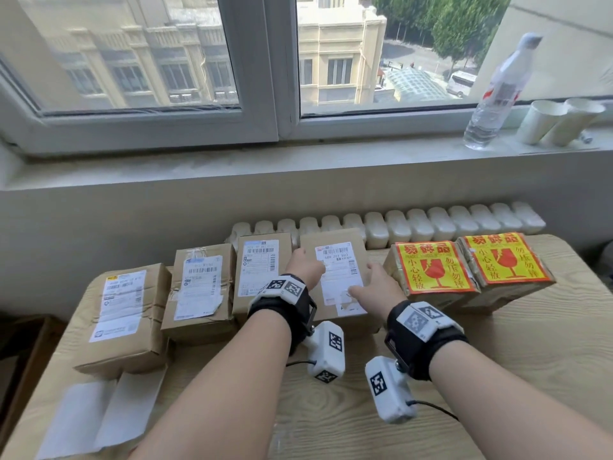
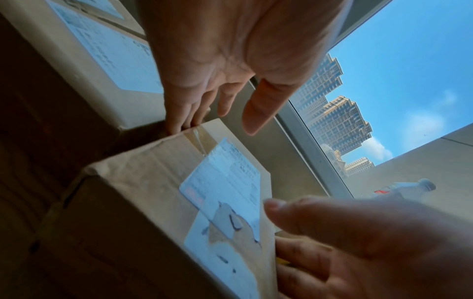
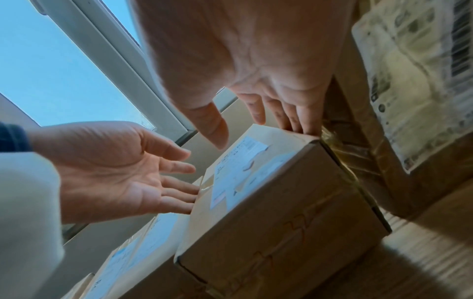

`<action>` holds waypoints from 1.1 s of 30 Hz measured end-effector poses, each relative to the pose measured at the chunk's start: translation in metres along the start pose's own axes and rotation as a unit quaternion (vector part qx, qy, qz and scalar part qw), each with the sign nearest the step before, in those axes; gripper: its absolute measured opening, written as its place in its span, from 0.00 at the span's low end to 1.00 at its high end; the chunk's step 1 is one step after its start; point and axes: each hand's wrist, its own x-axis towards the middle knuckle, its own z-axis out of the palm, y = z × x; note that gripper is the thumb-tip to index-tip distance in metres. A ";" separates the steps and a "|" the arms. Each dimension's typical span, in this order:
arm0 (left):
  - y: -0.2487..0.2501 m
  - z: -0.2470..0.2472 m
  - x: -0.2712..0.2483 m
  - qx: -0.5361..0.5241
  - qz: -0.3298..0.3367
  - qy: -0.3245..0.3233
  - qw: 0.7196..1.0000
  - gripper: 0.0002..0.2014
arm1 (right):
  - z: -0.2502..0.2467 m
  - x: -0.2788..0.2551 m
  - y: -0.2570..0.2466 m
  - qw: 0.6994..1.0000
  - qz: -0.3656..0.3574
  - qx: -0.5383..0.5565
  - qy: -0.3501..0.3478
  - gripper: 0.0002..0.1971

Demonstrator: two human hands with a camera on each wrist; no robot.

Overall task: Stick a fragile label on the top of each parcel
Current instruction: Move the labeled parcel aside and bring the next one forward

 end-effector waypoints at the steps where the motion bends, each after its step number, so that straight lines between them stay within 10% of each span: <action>1: 0.001 -0.002 -0.005 -0.004 0.007 0.004 1.000 0.28 | -0.002 -0.002 0.000 1.000 -0.002 0.002 0.000 0.28; 19: -0.004 -0.027 -0.133 -0.184 -0.035 0.065 0.980 0.27 | -0.034 -0.073 0.022 0.995 -0.092 0.024 -0.023 0.23; 24: -0.027 -0.019 -0.150 -0.165 -0.067 0.071 0.981 0.47 | -0.035 -0.094 0.035 0.986 -0.084 0.133 -0.044 0.25; 28: -0.043 -0.008 -0.166 -0.128 -0.062 0.069 0.987 0.20 | -0.033 -0.103 0.053 0.989 -0.077 0.123 -0.028 0.37; 33: -0.061 0.009 -0.173 -0.118 -0.077 0.022 0.990 0.12 | -0.032 -0.111 0.079 0.996 -0.081 0.040 0.021 0.22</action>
